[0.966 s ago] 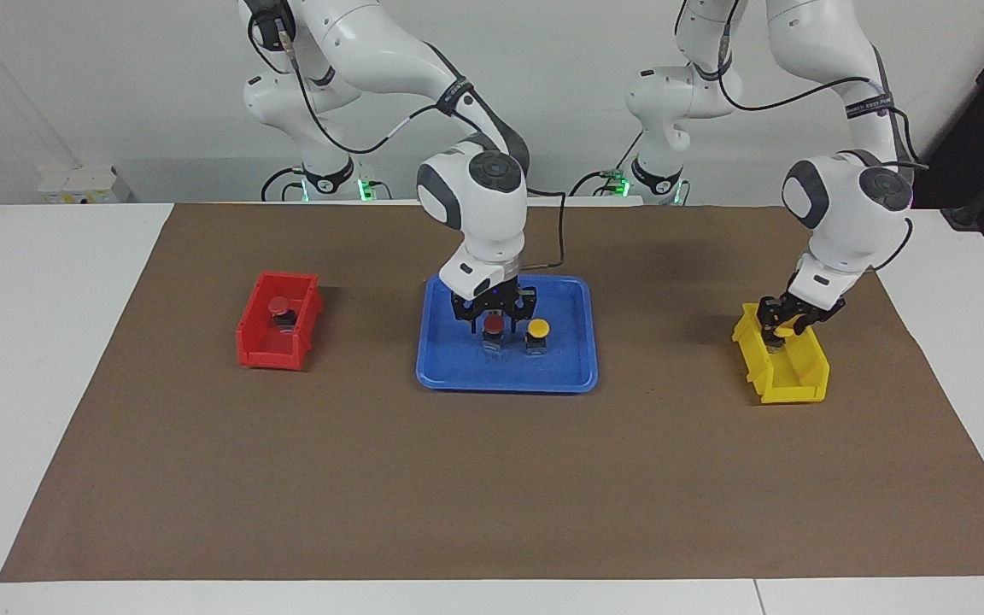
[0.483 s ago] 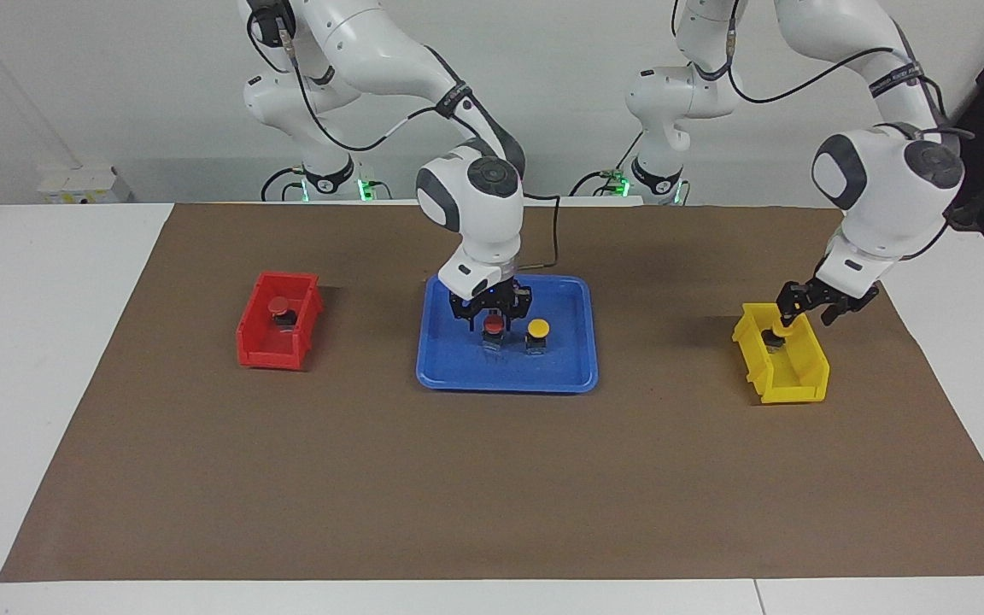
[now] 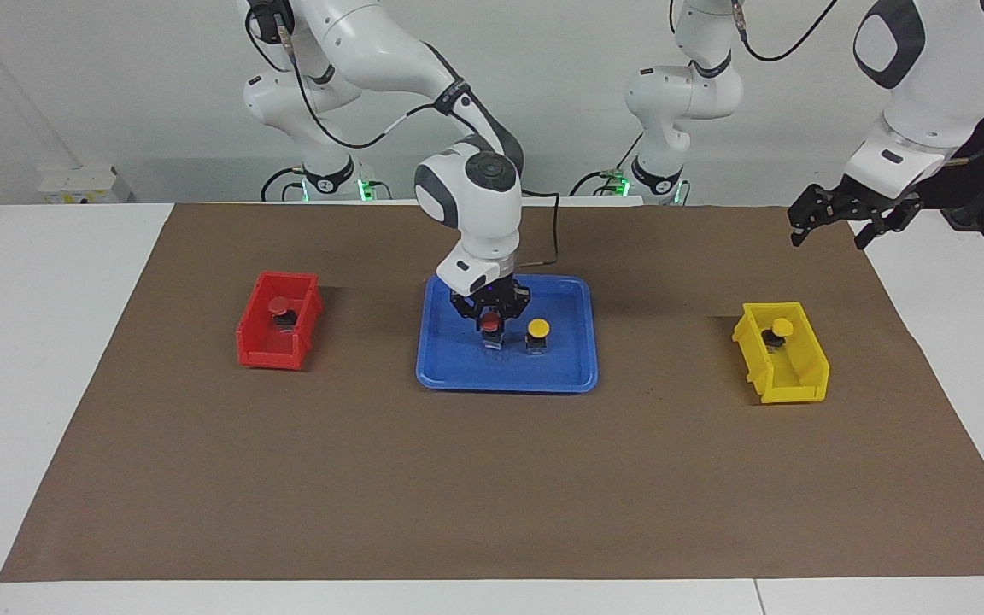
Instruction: Sort red and yellow buttons by color
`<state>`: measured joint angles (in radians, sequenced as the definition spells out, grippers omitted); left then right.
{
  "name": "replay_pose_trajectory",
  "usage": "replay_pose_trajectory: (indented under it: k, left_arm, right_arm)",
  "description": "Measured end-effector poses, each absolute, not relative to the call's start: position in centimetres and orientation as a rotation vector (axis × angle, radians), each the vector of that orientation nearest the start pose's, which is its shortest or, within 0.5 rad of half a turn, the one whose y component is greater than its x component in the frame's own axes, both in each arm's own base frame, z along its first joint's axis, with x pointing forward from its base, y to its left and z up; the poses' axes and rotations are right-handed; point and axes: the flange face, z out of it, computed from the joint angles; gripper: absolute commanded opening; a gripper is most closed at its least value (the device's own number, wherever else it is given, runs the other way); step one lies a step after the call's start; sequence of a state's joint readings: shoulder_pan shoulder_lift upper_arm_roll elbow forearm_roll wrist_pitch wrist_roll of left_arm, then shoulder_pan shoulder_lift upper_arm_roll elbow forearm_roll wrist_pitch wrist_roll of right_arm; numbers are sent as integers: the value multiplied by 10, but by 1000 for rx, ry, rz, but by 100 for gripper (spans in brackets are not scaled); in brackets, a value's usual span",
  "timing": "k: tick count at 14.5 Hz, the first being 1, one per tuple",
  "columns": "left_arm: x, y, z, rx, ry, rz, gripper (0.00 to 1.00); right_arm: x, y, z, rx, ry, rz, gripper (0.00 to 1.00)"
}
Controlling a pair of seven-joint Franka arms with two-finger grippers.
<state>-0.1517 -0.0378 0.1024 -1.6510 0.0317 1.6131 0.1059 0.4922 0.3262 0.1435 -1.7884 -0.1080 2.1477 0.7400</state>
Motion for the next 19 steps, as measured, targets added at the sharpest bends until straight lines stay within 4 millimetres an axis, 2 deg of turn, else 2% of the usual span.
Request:
replay_pose_trajectory:
  k: [1, 2, 3, 4, 6, 8, 10, 11, 12, 13, 15, 17, 19]
  left_arm:
    - [549, -32, 603, -3107, 206, -41, 100]
    - [554, -48, 586, -3113, 161, -85, 99]
    - [558, -73, 563, -3121, 96, -124, 97]
    - [561, -108, 536, -3130, 24, -150, 96]
    - [556, -193, 484, -3142, -50, -154, 95]
    - [543, -266, 446, -3156, -50, -138, 95]
    - [521, -320, 422, -3164, -34, -108, 95]
    - [510, -340, 415, -3163, -26, -97, 95]
    - [498, -359, 408, -3166, -23, -99, 95]
    - [487, -373, 400, -3172, -20, -107, 95]
    - [473, -389, 384, -3176, -21, -111, 95]
    - [469, -396, 371, -3176, -37, -112, 95]
    - [469, -399, 360, -3172, -42, -107, 87]
  right_arm:
    - [530, 360, 395, -3165, 99, -81, 23]
    - [538, 339, 420, -3181, 86, -73, 23]
    - [544, 310, 447, -3199, 63, -57, 23]
    - [548, 272, 474, -3213, 40, -27, 23]
    - [552, 188, 515, -3217, -24, 22, 23]
    - [550, 111, 526, -3180, -76, 51, 23]
    - [549, 47, 513, -3146, -124, 30, 23]
    - [549, 27, 500, -3141, -140, -14, 23]
    - [548, 16, 484, -3139, -150, -59, 23]
    - [545, 14, 468, -3139, -165, -83, 23]
    - [539, 14, 447, -3138, -211, -83, 23]
    - [534, 10, 444, -3137, -250, -74, 24]
    - [532, 6, 446, -3137, -275, -79, 24]
